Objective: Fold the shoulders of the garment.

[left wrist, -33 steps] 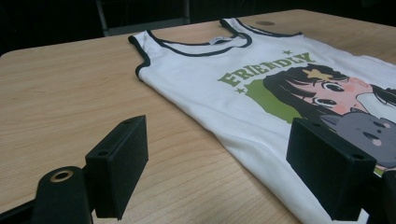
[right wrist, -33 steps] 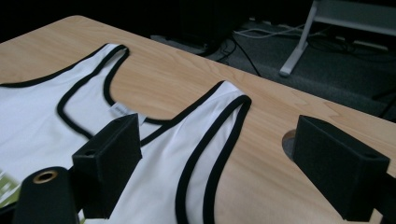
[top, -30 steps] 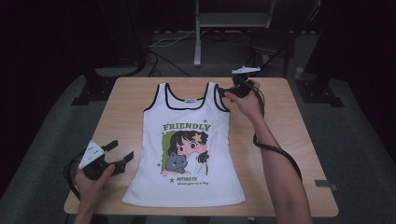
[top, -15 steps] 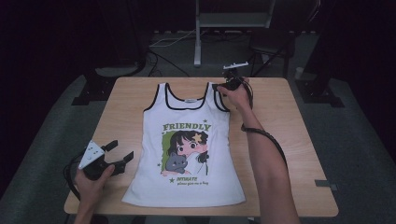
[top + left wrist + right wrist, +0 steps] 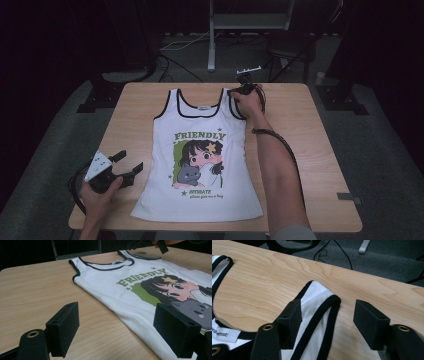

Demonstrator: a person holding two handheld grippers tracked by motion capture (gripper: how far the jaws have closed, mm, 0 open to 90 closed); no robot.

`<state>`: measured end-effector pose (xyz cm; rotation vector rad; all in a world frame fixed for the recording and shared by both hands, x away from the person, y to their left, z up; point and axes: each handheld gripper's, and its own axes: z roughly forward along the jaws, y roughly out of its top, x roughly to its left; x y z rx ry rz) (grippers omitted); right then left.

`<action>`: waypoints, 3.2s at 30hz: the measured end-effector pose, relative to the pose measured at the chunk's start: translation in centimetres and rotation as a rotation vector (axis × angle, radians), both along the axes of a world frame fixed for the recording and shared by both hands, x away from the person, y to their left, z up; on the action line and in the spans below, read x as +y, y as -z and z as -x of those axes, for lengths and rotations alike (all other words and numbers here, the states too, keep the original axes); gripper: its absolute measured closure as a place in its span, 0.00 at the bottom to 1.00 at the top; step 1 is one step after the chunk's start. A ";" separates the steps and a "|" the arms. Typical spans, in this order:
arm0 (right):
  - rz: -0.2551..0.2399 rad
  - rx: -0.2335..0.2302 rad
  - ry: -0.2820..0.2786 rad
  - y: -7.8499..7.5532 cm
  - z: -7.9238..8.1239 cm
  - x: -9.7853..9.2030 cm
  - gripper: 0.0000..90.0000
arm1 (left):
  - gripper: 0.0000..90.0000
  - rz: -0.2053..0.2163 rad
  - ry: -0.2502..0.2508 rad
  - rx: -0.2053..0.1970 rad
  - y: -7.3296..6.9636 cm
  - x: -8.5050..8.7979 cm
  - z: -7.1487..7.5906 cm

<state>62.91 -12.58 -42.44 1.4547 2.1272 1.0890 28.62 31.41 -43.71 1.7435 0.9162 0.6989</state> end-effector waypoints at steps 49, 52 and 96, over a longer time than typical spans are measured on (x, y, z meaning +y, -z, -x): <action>-0.108 -0.091 -0.066 -0.6 1.3 0.4 0.94 | 0.23 -0.001 0.001 0.001 0.0 0.0 0.1; -0.120 -0.111 -0.079 -1.2 1.8 0.4 0.94 | 0.23 0.003 0.001 -0.003 0.0 0.1 0.1; -0.009 -0.303 -0.253 -4.4 10.0 2.1 0.93 | 0.23 -0.004 -0.006 -0.002 0.0 0.0 0.2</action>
